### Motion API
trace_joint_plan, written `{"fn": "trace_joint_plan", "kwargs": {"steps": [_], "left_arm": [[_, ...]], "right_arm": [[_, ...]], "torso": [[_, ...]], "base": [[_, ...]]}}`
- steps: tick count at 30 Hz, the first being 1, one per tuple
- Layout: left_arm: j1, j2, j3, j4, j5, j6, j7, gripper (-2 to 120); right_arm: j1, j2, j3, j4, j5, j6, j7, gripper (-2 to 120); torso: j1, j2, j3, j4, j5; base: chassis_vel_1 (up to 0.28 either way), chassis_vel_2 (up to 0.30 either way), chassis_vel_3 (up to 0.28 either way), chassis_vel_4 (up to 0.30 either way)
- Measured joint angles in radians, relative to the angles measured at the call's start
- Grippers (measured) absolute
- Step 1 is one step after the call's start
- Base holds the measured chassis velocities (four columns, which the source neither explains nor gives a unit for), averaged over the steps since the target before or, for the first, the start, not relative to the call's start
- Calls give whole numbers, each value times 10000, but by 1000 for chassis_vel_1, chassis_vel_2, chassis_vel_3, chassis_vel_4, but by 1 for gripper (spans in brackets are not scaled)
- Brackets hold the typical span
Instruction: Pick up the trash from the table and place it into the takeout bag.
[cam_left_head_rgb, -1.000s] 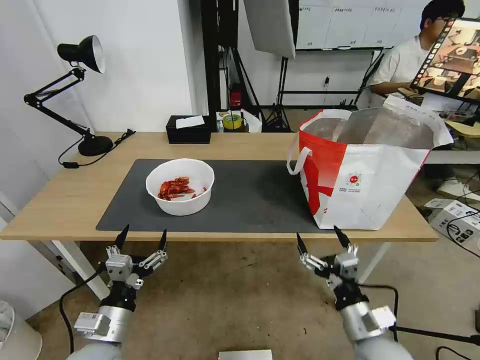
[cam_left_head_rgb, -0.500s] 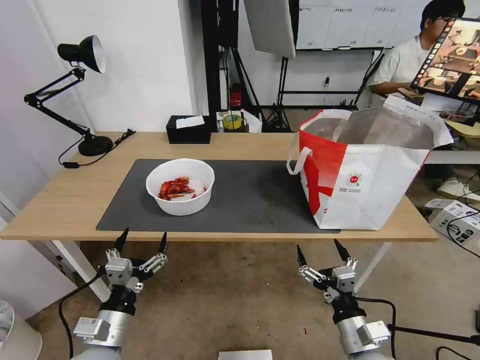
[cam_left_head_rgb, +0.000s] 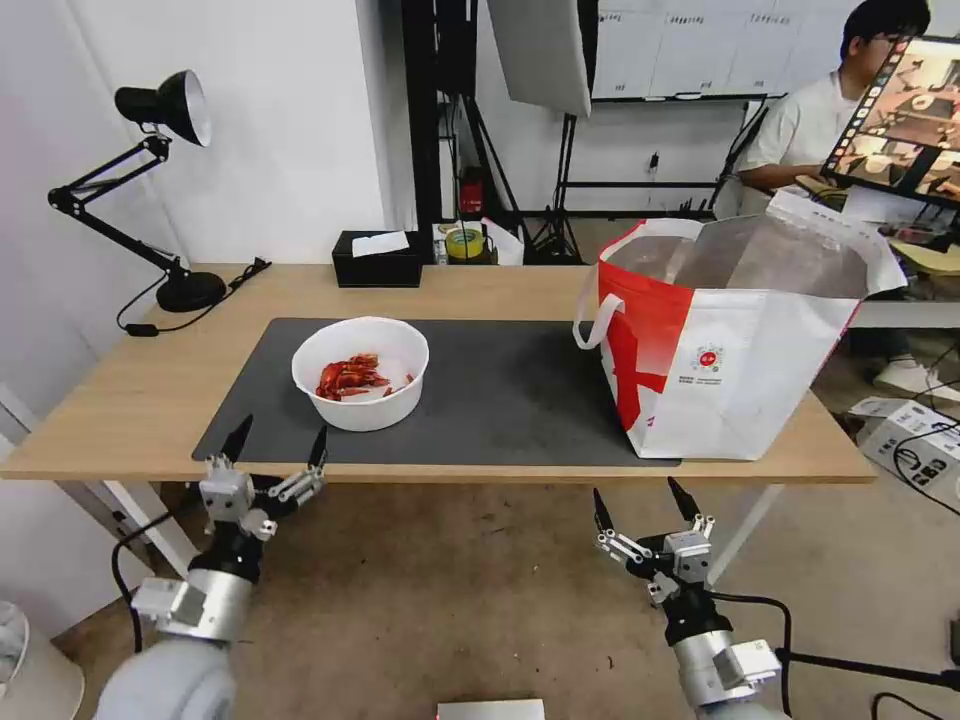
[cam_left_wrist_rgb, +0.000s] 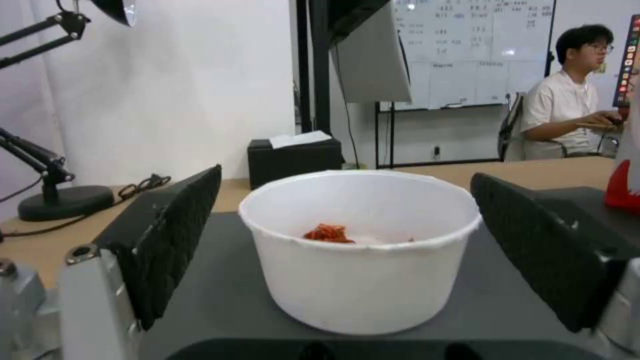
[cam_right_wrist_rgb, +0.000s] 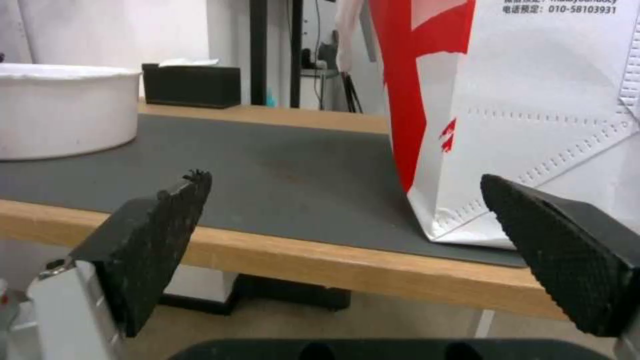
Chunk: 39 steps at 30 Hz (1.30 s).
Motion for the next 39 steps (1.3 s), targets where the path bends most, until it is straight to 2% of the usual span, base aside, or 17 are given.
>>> {"fn": "trace_joint_plan", "kwargs": {"steps": [5,7,9,11,12,15,16,18,19,21,25,27,28,31,32,37,39], "left_arm": [[-816,940,85,246,-980,627,-235,100],[-1438,1659,138,328,-2059,1253,-454,100],[-1644,1913,150,359,-2497,1482,-510,100],[-2307,2598,155,503,-3716,2210,-574,100],[-2307,2598,155,503,-3716,2210,-574,100],[-3250,3317,161,749,-5447,3386,-591,100],[-3250,3317,161,749,-5447,3386,-591,100],[-3752,3681,234,975,-6411,3938,-592,100],[-3752,3681,234,975,-6411,3938,-592,100],[-4497,3989,615,1286,-7163,4695,-569,100],[-5248,4172,1165,1642,-7653,5402,-542,100],[-6083,4319,1950,2081,-8039,5917,-526,100],[-6083,4319,1950,2081,-8039,5917,-526,100],[-7755,4357,3382,3004,-8529,6700,-587,100],[-7755,4357,3382,3004,-8529,6700,-587,100],[-9317,4187,4587,3843,-8903,7739,-1219,100],[-9579,4130,4754,3992,-8988,8062,-1407,100]], "right_arm": [[5,-4,-1,2,5,-5,0,100],[8,-5,-1,3,7,-7,0,100],[7,-5,-1,4,8,-8,0,100],[10,-6,-1,6,10,-10,0,100],[10,-6,-1,6,10,-10,0,100],[11,-7,-2,8,13,-13,-2,100],[11,-7,-2,8,13,-13,-2,100],[13,-8,-2,8,14,-15,-2,100],[13,-8,-2,8,14,-15,-2,100],[15,-7,-2,10,14,-17,-3,100],[15,-7,-1,10,15,-18,-1,100],[16,-8,-2,11,15,-19,-3,100],[16,-8,-2,11,15,-19,-3,100],[16,-8,-1,11,15,-19,-2,100],[16,-8,-1,11,15,-19,-2,100],[16,-8,-2,12,16,-19,-3,100],[15,-8,-1,12,15,-19,-2,100]], "torso": [[0,0,0,0,-2],[0,0,0,-1,0],[0,0,0,-1,0],[0,0,0,0,1],[0,0,0,0,1],[1,0,1,-2,1],[1,0,1,-2,1],[0,0,1,3,1],[0,0,1,3,1],[0,0,1,1,0],[1,0,1,-1,0],[0,-1,0,1,2],[0,-1,0,1,2],[1,0,1,-1,2],[1,0,1,-1,2],[0,-1,1,0,1],[1,-1,1,0,0]], "base": [[0,0,0,0],[0,0,0,0],[0,0,0,0],[0,0,0,0],[0,0,0,0],[0,0,0,0],[0,0,0,0],[0,0,0,0],[0,0,0,0],[0,0,0,0],[0,0,0,0],[0,0,0,0],[0,0,0,0],[0,0,0,0],[0,0,0,0],[0,0,0,0],[0,0,0,0]]}}
